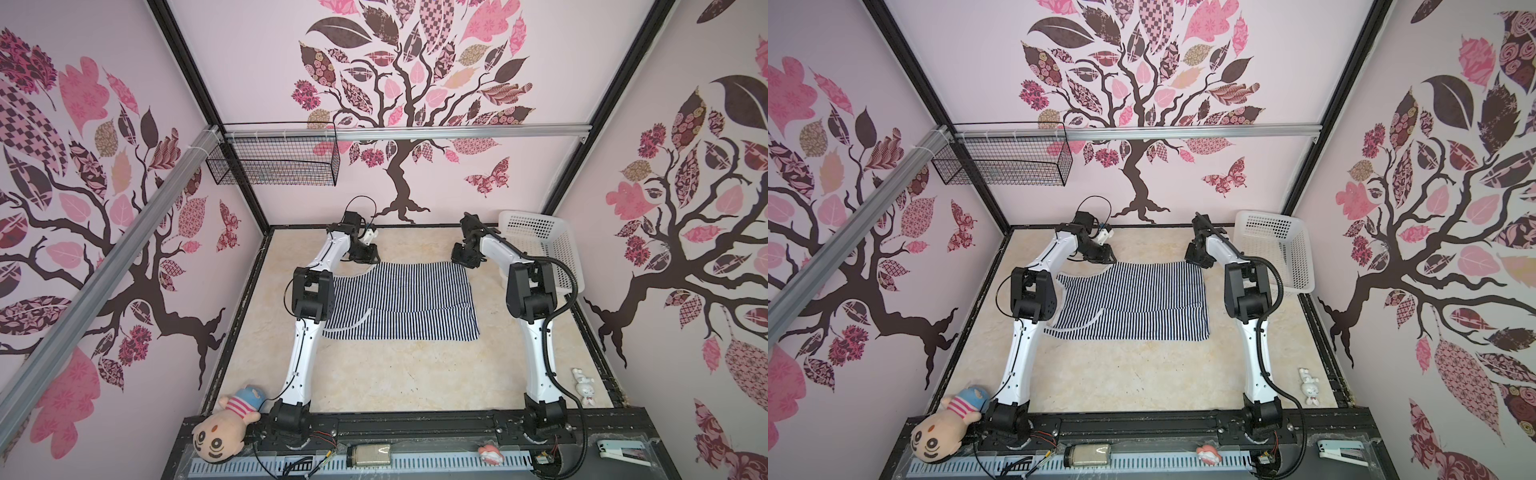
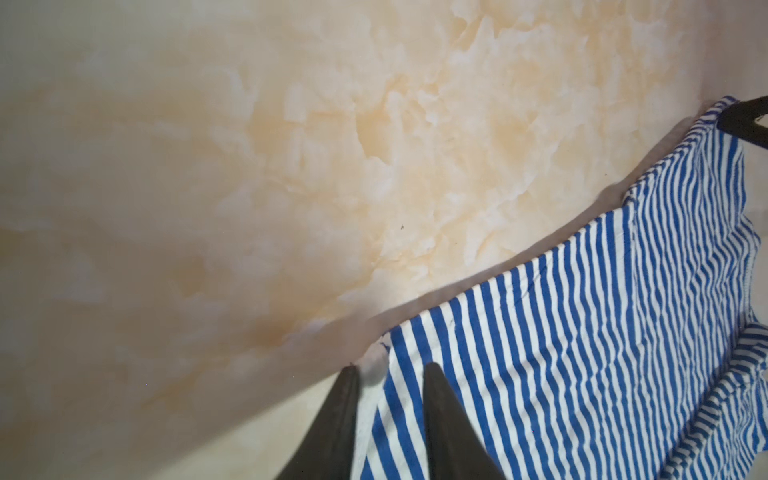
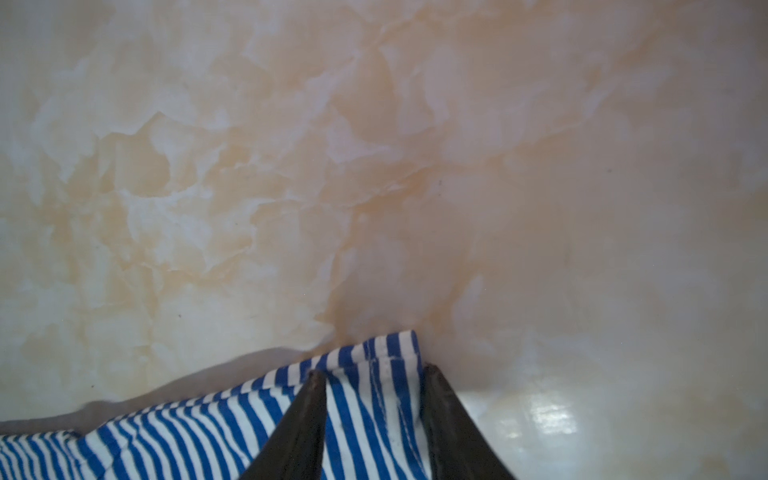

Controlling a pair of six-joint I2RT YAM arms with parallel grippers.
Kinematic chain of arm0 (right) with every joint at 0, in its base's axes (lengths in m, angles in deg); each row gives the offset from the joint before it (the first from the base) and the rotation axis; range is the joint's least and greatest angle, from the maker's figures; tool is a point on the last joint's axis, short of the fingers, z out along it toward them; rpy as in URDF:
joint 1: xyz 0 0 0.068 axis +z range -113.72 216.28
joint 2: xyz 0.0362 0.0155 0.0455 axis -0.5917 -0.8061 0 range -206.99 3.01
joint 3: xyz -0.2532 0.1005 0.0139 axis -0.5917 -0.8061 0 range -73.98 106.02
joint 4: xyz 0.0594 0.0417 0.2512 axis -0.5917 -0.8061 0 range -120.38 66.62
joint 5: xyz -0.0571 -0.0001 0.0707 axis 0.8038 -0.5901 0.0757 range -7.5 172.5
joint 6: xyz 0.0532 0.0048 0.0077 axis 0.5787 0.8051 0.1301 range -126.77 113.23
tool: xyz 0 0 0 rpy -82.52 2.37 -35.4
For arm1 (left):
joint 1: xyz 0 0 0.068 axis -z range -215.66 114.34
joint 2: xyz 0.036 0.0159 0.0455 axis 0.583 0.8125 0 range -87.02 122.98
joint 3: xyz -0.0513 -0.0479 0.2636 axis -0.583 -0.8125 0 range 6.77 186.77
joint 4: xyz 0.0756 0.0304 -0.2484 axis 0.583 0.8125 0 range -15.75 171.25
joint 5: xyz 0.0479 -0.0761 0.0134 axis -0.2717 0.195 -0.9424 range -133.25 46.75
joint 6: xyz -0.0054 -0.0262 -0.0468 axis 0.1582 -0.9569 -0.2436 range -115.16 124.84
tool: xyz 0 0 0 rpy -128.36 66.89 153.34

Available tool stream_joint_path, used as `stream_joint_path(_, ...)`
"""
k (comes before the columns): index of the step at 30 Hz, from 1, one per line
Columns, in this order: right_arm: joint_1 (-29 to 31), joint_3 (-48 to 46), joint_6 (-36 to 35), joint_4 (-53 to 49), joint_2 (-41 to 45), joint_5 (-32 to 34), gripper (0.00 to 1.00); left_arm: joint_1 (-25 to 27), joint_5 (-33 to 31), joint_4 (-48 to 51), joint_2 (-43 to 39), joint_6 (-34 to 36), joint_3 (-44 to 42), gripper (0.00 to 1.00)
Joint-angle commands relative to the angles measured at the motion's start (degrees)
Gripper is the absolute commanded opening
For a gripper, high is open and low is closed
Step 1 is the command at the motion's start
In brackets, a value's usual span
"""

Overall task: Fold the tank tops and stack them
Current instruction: 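Grasp the far edge of the tank top with both grippers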

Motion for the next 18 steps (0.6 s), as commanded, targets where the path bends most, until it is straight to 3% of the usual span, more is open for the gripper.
stream_joint_path(1,0.13,2.24,-0.35,-2.16,0.13,0.09,0.36,0.37,0.13,0.43,0.90,0.56,0.66,0.19)
stream_joint_path(8,0.13,2.23,-0.84,-1.85,0.97,1.59,0.20,0.37,0.57,-3.06,-1.32,0.21,-2.96,0.08)
stream_joint_path(18,0.13,-9.06,-0.39,5.91,10.79,2.75,0.16,-0.72,1.80,-9.22,-8.64,-0.40,-12.36,0.02)
